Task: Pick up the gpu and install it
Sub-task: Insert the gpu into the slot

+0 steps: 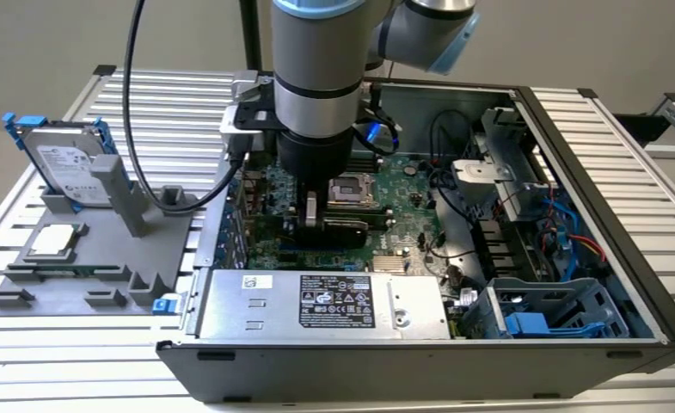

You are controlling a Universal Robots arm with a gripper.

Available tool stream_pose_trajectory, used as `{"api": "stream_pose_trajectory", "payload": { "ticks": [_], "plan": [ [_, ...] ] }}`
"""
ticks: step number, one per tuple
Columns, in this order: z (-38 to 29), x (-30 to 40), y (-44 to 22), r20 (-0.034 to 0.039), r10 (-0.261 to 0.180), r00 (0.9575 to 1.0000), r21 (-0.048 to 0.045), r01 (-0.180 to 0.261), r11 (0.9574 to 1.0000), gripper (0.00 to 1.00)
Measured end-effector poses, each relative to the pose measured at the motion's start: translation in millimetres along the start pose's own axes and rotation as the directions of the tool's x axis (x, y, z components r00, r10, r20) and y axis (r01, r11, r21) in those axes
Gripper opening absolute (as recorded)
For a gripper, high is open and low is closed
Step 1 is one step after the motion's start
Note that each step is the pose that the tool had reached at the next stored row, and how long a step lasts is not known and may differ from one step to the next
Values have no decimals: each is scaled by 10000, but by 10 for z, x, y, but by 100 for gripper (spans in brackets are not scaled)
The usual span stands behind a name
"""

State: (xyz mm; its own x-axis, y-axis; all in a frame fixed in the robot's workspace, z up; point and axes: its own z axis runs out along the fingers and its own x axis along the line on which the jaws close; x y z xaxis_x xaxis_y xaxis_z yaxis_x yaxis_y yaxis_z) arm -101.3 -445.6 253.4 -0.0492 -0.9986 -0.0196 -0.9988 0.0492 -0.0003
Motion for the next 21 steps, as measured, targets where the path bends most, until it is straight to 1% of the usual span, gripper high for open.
{"api": "stream_pose_trajectory", "payload": {
  "ticks": [10,15,21],
  "plan": [
    [25,0,10,-7,-1,10000,-4,1,10000,0],
    [26,-20,12,-10,-1,10000,-4,1,10000,0],
    [28,-29,-2,-6,-19,10000,-2,19,10000,0]
  ]
}}
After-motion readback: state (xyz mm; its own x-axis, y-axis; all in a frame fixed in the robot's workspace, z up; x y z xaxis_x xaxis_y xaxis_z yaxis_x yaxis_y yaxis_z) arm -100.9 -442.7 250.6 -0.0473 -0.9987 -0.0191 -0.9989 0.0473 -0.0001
